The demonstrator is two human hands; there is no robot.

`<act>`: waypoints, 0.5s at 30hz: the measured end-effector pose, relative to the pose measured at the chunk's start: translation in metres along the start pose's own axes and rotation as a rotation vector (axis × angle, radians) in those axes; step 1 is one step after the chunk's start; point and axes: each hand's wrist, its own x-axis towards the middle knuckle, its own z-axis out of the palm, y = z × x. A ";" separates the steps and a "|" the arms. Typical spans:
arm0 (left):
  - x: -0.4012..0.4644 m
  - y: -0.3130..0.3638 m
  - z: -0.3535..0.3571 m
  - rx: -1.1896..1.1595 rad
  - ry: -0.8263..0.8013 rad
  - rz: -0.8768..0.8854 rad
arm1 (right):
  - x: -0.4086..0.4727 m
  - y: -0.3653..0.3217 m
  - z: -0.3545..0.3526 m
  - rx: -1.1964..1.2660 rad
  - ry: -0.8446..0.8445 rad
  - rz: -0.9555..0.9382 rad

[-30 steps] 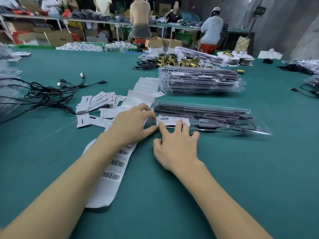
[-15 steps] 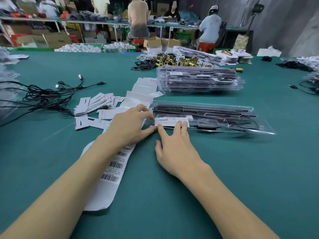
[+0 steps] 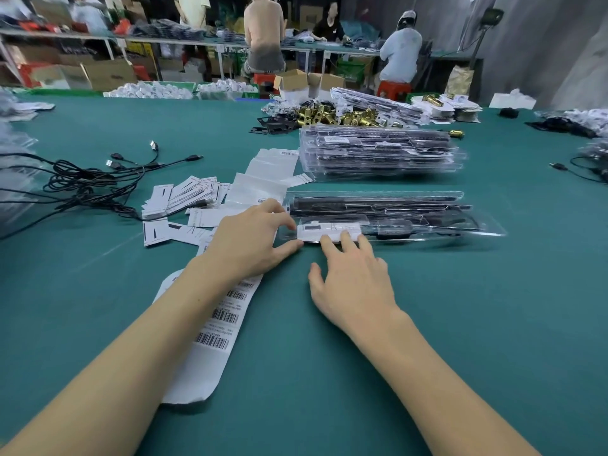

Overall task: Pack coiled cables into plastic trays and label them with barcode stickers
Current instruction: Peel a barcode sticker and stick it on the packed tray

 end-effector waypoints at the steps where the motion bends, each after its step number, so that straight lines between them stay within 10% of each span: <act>1: 0.000 0.001 0.000 0.001 0.000 -0.003 | 0.000 -0.002 0.000 -0.002 -0.003 0.002; 15: -0.002 0.001 -0.002 -0.022 -0.015 -0.028 | 0.000 0.024 -0.019 0.093 0.070 -0.095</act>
